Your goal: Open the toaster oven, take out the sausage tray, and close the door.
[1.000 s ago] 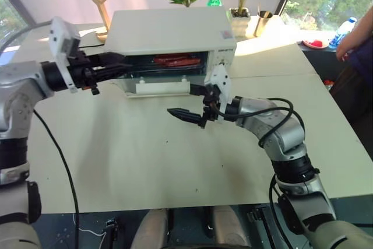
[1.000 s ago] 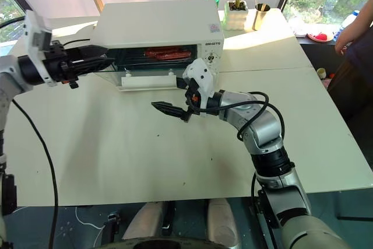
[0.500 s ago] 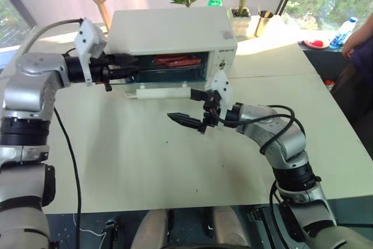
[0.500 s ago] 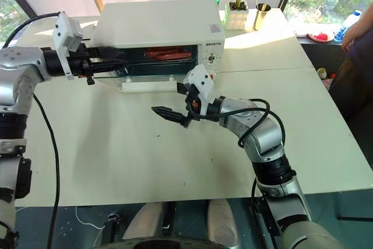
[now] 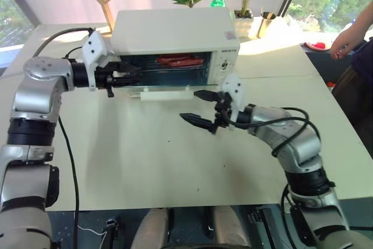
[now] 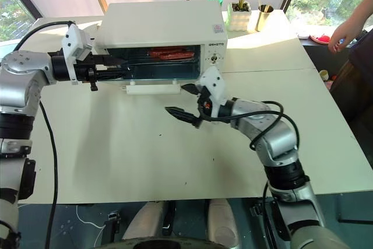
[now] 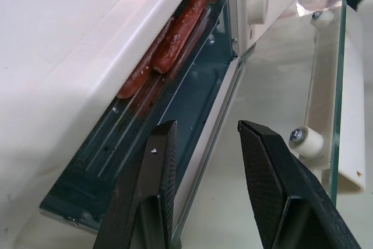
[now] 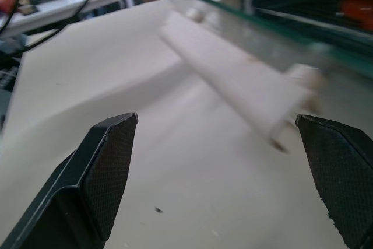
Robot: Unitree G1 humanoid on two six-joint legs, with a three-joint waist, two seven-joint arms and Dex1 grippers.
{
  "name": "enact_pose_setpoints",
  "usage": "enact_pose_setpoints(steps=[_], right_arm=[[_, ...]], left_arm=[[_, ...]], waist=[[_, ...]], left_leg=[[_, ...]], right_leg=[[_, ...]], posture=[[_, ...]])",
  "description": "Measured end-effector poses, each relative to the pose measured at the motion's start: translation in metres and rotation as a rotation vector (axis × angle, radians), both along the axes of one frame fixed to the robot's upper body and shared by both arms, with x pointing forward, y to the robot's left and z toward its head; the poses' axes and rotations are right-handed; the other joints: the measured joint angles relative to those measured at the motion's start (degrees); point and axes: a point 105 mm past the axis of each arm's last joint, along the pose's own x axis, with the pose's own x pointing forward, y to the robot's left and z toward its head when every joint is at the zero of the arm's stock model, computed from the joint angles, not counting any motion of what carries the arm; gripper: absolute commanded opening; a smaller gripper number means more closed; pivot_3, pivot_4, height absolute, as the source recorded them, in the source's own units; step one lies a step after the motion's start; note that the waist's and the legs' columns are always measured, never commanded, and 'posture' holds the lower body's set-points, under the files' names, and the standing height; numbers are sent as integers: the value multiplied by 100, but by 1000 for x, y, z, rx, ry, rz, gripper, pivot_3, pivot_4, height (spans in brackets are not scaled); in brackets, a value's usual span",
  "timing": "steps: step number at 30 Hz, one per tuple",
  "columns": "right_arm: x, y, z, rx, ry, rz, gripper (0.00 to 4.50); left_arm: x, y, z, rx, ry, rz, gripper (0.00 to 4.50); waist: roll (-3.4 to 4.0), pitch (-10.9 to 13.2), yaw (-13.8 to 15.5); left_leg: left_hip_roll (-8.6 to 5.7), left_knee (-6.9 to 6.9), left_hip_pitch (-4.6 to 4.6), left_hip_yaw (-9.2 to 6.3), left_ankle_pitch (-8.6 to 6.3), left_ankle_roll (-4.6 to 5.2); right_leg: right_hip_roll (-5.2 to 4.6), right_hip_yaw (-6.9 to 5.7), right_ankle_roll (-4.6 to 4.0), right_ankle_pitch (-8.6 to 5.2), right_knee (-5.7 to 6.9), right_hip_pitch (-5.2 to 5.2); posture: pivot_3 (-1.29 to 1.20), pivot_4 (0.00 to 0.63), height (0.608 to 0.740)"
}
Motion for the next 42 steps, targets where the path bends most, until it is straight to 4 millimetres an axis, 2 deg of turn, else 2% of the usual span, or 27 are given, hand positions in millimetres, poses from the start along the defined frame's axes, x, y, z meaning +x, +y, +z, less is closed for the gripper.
enact_pose_setpoints(steps=[6,12,15,20,27,34,38,42], right_arm=[[-15,-43,-4,-64,48,-52,4500],[-38,-70,13,-63,75,-36,4500],[-43,-73,21,-25,80,-31,4500],[-43,-72,24,-5,83,-48,4500],[-37,-71,23,15,81,-105,4500],[-36,-68,21,20,91,-115,4500],[-34,-66,22,17,85,-115,4500],[-33,-61,27,25,63,-99,4500]], left_arm=[[-6,2,-14,-3,33,0,1738],[-28,-3,-38,7,129,-56,1738],[-36,-3,-52,14,169,-63,1738],[-38,-4,-72,22,190,-33,1738],[-28,-16,-92,21,154,5,1738],[-22,-13,-96,20,151,58,1738],[-23,-6,-109,42,168,96,1738],[-21,-5,-108,72,130,104,1738]], waist=[[0,0,-3],[-1,0,-17],[-1,0,3],[-1,-1,27],[-2,-1,32],[-2,-1,18],[-2,-1,16],[-2,-1,22]], left_leg=[[2,5,1,-1,0,1],[7,14,10,-1,0,2],[9,31,14,-4,0,2],[7,50,13,-5,-3,7],[5,51,10,-5,-5,11],[6,51,10,-5,-6,12],[6,51,10,-5,-6,13],[6,51,10,-5,-6,13]], right_leg=[[-2,1,0,0,10,0],[-7,1,0,0,20,9],[-7,2,0,0,27,19],[-10,1,0,-1,28,29],[-13,1,0,0,28,28],[-12,0,0,0,28,27],[-12,0,0,0,28,27],[-13,0,0,0,28,27]], posture=[[0,150,740],[0,150,740],[0,150,740],[0,150,740],[0,150,740],[0,150,740],[0,150,740],[0,150,740]])
